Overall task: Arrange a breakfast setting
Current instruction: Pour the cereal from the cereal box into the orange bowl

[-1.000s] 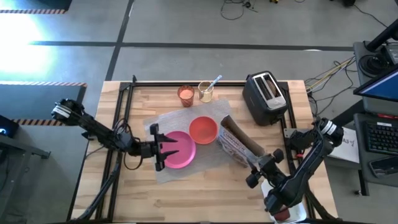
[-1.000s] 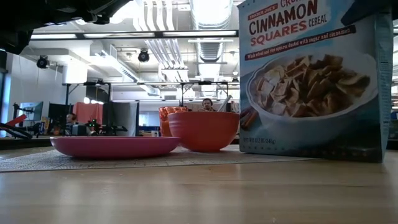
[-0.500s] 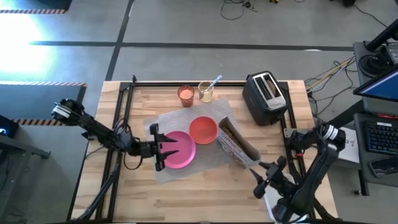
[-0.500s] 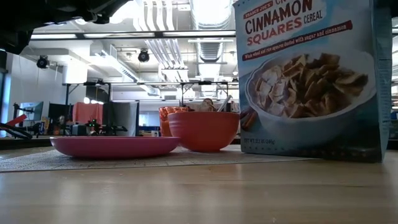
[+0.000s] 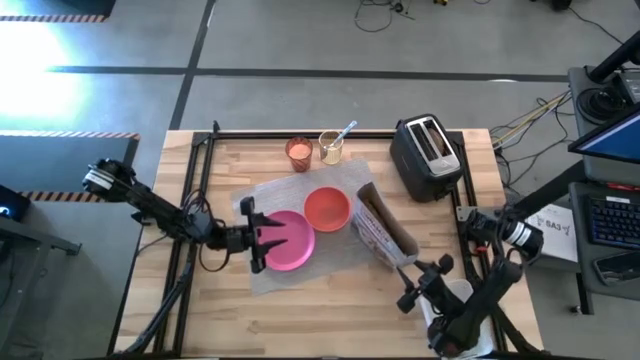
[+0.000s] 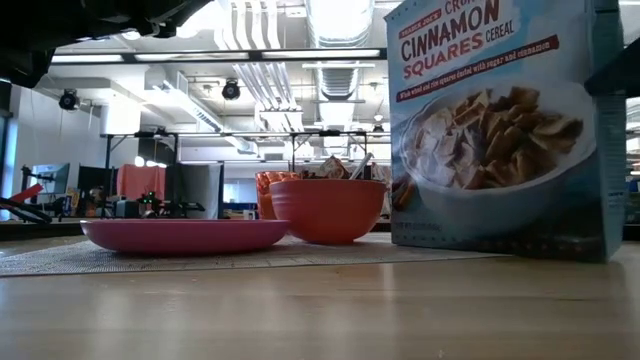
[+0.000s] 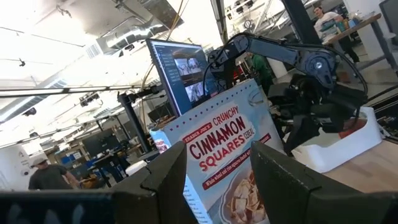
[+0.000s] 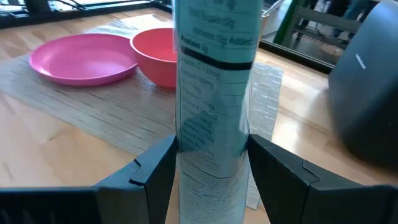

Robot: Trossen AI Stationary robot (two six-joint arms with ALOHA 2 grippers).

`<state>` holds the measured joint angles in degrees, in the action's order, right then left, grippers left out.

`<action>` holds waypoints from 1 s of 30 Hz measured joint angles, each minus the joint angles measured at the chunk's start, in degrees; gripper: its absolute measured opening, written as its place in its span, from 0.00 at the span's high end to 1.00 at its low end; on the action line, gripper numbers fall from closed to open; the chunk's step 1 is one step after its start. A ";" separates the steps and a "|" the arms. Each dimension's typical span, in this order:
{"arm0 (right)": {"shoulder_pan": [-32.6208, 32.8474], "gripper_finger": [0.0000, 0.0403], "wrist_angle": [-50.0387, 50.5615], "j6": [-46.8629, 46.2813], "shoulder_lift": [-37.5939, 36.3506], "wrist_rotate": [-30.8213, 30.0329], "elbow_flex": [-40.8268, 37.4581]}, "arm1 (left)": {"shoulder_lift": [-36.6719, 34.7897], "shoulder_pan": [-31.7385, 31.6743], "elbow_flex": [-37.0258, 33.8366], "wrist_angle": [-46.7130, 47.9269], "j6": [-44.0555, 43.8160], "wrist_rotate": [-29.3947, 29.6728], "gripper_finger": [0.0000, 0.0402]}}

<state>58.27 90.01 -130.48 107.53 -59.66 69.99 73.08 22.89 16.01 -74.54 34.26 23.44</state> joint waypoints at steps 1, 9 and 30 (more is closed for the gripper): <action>-0.31 0.54 -0.06 0.27 0.04 -0.01 -0.13 | 0.00 -0.11 0.00 0.00 0.00 0.00 0.60; -1.54 0.54 -0.84 0.16 0.04 -0.52 -1.53 | 0.00 -0.30 0.00 -0.04 -0.17 0.00 0.60; -3.16 0.54 -8.98 -0.95 0.02 -6.45 -6.67 | 0.00 -0.32 0.00 -0.04 -0.22 0.00 0.60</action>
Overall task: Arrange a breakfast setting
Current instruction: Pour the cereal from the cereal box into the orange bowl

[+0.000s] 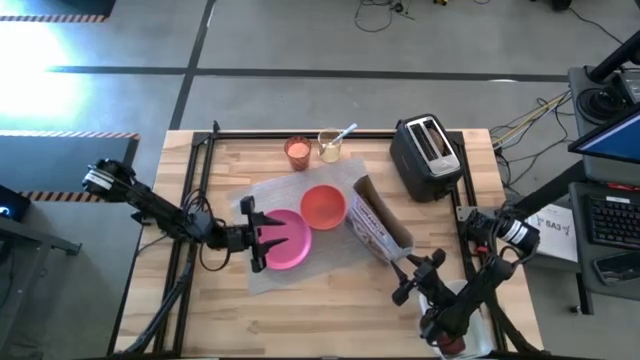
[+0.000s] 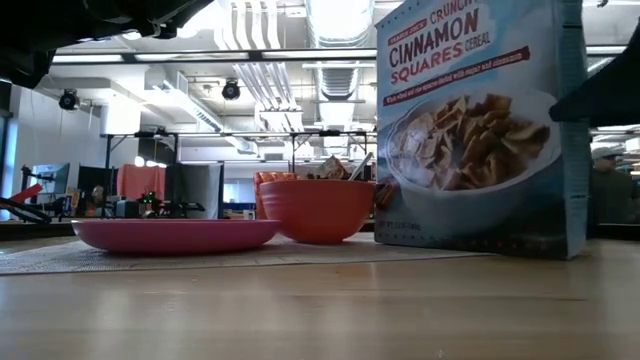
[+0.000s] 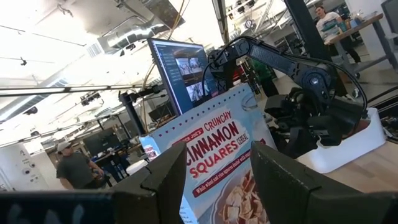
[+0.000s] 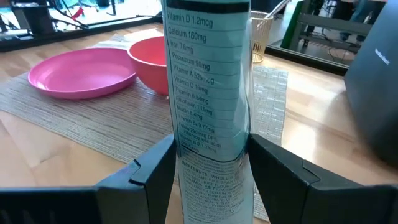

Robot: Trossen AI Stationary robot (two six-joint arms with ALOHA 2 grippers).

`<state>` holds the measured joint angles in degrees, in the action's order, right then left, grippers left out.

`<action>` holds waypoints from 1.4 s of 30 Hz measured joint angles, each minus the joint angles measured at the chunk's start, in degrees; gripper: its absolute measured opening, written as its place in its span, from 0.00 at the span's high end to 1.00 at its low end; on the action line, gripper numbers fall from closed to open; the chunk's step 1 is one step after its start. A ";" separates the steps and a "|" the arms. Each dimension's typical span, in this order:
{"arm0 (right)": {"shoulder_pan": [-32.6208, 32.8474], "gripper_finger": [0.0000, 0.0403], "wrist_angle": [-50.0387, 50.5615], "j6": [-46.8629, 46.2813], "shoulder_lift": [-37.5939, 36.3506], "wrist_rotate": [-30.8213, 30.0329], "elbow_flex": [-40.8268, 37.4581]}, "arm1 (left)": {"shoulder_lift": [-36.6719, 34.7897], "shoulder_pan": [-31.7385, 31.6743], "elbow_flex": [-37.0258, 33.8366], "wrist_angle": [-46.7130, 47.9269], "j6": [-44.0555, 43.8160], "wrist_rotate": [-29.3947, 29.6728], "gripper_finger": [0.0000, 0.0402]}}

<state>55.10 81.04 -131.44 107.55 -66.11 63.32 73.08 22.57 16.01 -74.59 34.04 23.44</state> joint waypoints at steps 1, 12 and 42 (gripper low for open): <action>-0.16 0.54 -0.06 0.00 0.00 -0.65 -0.05 | 0.00 -0.02 0.00 0.00 0.00 0.00 0.60; -1.13 0.54 -2.32 1.46 -0.31 -0.05 0.17 | 0.00 -0.20 0.01 0.02 -0.01 -0.01 0.60; -3.41 0.39 -2.54 16.93 -0.33 6.52 7.42 | 0.00 -0.20 0.03 0.02 -0.02 0.00 0.60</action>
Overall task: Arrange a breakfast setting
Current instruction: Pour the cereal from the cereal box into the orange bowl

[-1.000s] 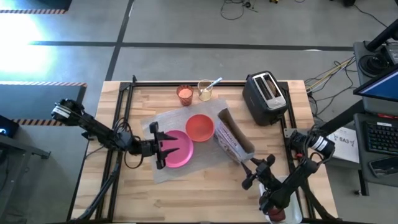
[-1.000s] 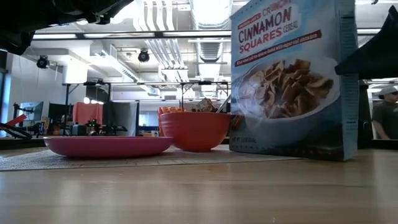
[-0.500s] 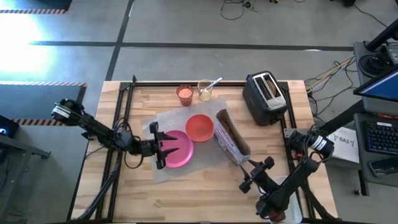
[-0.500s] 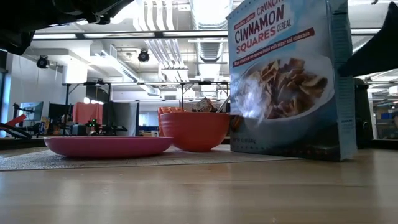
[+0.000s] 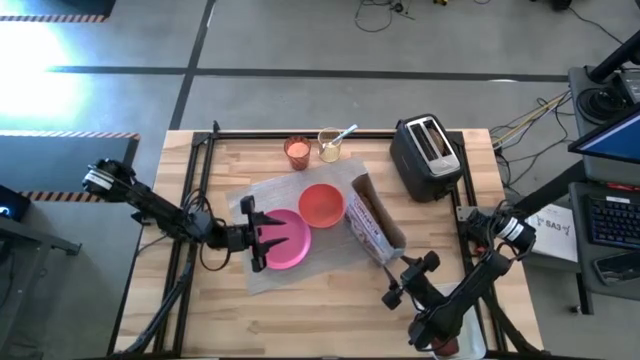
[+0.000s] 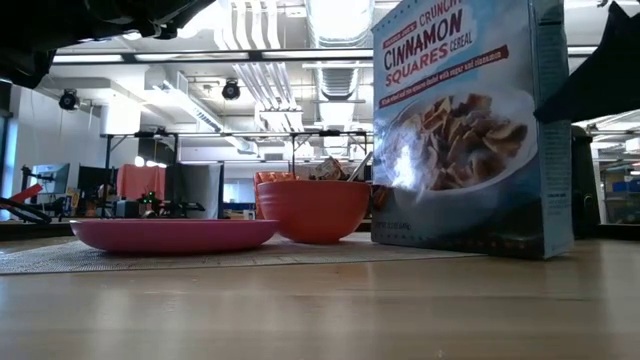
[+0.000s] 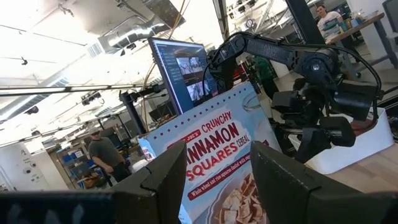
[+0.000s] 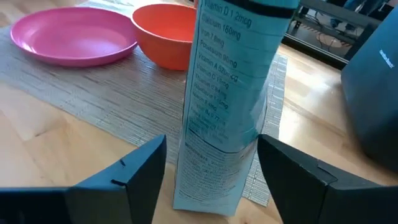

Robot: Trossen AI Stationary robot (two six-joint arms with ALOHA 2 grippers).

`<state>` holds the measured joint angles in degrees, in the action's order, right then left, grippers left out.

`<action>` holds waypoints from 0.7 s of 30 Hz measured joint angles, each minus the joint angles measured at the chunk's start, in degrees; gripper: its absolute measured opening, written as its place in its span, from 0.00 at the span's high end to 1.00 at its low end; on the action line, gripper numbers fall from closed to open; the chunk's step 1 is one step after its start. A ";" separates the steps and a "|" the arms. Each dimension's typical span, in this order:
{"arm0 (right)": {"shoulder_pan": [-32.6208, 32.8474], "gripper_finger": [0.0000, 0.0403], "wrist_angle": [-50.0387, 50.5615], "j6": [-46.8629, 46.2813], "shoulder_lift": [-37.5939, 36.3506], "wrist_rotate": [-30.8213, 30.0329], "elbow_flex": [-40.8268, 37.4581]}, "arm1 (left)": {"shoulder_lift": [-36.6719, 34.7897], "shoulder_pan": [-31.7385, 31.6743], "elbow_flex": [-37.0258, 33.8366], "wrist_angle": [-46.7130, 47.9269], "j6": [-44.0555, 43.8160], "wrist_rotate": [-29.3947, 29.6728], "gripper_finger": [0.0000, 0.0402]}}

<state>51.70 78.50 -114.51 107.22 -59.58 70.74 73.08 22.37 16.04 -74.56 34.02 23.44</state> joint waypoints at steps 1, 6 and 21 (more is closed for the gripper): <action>-0.02 0.38 0.00 -0.71 0.00 -0.27 0.00 | 0.00 0.00 0.08 0.02 0.00 0.00 0.60; -0.36 0.36 0.24 -4.23 0.00 -1.84 0.00 | 0.01 0.00 0.92 0.65 -0.17 -0.02 0.60; -4.47 0.39 0.22 -3.31 0.02 -6.16 -1.03 | 0.00 0.00 1.22 1.88 -0.46 -0.04 0.60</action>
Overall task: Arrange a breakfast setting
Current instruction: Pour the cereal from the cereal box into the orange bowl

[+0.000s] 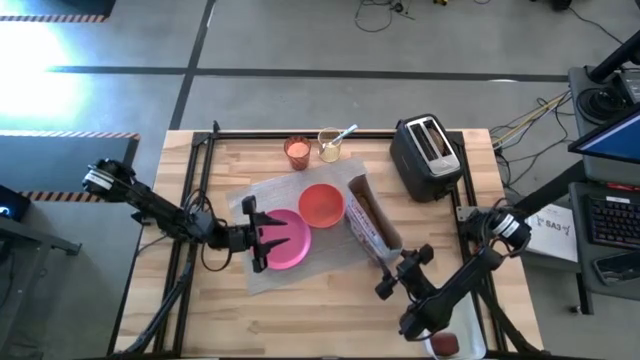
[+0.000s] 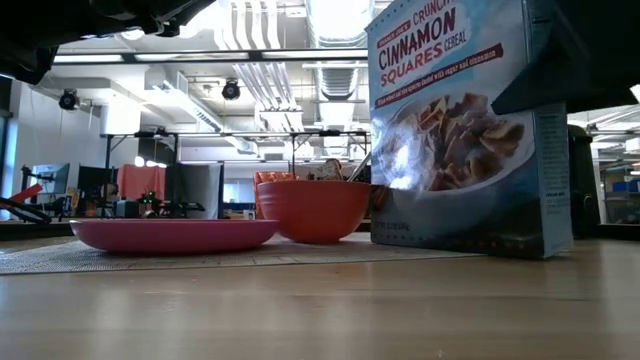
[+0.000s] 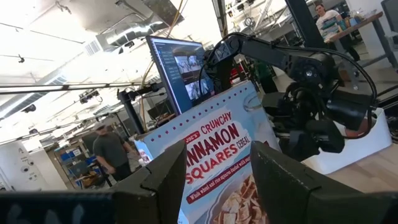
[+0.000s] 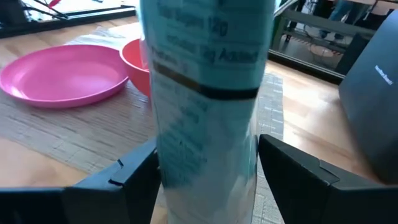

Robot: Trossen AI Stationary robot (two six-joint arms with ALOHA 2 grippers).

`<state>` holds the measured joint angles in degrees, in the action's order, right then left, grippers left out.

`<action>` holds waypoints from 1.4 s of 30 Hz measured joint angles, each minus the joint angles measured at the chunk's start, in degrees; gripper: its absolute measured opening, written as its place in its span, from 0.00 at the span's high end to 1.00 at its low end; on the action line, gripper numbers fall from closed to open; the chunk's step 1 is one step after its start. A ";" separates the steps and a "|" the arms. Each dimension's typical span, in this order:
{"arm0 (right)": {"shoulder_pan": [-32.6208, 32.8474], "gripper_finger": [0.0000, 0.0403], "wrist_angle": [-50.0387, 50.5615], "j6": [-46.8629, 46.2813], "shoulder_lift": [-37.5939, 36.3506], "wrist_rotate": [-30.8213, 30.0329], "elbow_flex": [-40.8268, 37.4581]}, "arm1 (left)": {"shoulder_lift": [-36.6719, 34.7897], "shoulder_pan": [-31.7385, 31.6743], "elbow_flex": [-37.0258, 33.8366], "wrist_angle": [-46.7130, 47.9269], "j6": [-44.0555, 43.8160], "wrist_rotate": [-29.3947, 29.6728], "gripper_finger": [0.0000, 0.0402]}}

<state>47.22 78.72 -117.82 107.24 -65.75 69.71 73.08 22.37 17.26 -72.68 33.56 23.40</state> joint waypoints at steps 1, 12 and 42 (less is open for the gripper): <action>-0.17 0.39 -0.02 -0.01 0.00 -0.03 -0.26 | 0.00 0.00 0.00 0.02 0.00 0.00 0.60; -0.74 0.53 -0.46 -0.76 -0.02 -0.27 -1.97 | 0.00 0.00 0.00 -0.03 0.00 0.02 0.60; -0.37 0.71 2.07 35.10 -7.68 10.30 19.30 | 0.00 0.01 -0.02 0.31 0.00 0.05 0.60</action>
<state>46.85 80.78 -82.72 99.56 -55.45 89.02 73.08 22.38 17.23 -72.37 33.56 23.45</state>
